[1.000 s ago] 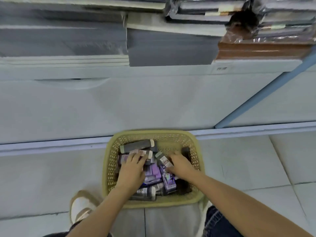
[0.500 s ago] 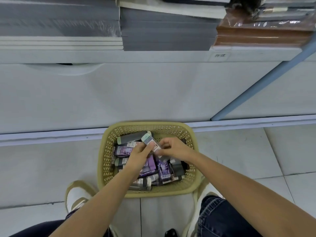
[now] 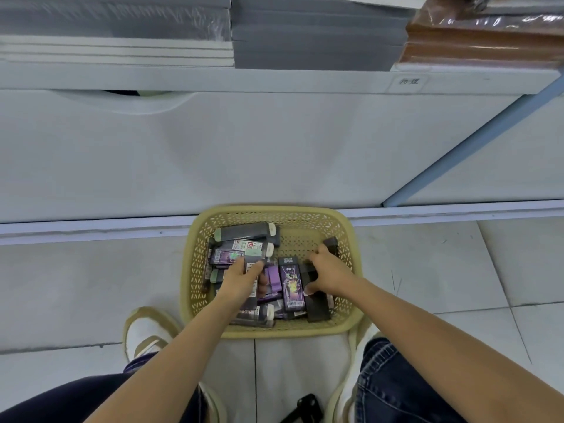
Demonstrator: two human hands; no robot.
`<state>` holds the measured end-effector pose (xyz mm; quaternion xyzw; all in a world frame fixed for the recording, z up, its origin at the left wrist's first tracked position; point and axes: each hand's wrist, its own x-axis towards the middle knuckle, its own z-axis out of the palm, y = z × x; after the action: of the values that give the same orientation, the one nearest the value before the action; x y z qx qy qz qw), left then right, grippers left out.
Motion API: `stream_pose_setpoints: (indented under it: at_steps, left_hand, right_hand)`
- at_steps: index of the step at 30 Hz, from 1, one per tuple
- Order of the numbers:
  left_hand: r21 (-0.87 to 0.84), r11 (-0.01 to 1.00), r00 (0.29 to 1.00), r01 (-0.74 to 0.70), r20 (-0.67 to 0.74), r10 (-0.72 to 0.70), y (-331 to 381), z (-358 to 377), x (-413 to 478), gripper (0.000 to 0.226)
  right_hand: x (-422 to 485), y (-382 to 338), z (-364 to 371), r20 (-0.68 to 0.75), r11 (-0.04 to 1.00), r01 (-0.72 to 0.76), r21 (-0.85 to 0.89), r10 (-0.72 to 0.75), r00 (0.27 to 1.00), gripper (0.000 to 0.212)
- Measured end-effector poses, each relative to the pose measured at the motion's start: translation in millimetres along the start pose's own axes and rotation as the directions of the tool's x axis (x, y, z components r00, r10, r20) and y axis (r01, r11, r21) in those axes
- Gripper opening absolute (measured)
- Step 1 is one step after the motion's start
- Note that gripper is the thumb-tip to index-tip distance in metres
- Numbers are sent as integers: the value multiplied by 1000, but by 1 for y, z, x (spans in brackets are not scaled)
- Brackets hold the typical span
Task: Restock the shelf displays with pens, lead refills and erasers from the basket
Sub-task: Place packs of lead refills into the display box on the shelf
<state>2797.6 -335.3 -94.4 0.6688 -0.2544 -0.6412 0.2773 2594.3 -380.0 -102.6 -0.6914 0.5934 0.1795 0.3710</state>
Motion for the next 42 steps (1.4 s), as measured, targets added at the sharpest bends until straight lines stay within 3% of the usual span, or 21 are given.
stream_pose_setpoints:
  at_steps: [4, 8, 15, 17, 19, 22, 25, 27, 29, 31, 33, 37, 42]
  left_hand:
    - [54, 999, 1000, -1, 5, 1, -5, -4, 0, 18]
    - [28, 998, 998, -51, 50, 49, 1, -1, -2, 11]
    - [-21, 995, 984, -100, 146, 102, 13, 10, -12, 27]
    - [-63, 996, 993, -71, 85, 76, 14, 6, -12, 31]
    - [-19, 999, 999, -47, -5, 47, 14, -2, -10, 31]
    - [2, 998, 997, -57, -41, 58, 9, -12, -10, 29]
    - [-16, 998, 997, -55, -46, 54, 4, -14, -9, 35]
    - [-20, 999, 998, -43, -46, 42, 3, -13, -9, 36]
    - [-5, 998, 998, -56, -36, 56, 3, -15, -9, 34]
    - [5, 997, 996, -77, -34, 77, 4, -16, -10, 32]
    - [-22, 996, 995, -82, -55, 81, 9, -18, -10, 29]
    - [-71, 993, 995, -93, -51, 89, 25, -20, -10, 28]
    - [-146, 986, 993, -83, 77, 95, 46, -14, -21, 35]
  right_hand:
    - [4, 3, -17, -38, 998, 39, 43, -38, 999, 60]
    - [5, 1, -39, -44, 903, 162, 397, -158, 986, 22]
    - [1, -31, -43, -104, 630, 214, 746, -208, 973, 17]
    - [4, -34, -35, -188, 643, 226, 731, -129, 974, 17]
    - [6, -29, -24, -243, 760, 181, 625, -31, 969, 30]
    - [8, -21, 0, -130, 947, 79, 310, -41, 991, 73]
    - [10, -24, 16, -26, 989, 36, 143, -32, 999, 96]
    - [14, -26, 15, -26, 988, 18, 152, -15, 1000, 88]
    - [16, -25, 7, -30, 981, 72, 182, -68, 997, 61]
    - [15, -22, -5, -34, 929, 168, 331, -166, 986, 22]
    - [12, -18, -22, -42, 858, 218, 466, -224, 974, 6]
    - [7, -21, -60, -111, 749, 261, 610, -245, 963, 9]
    - [0, -38, -77, -104, 648, 268, 713, -280, 954, 13]
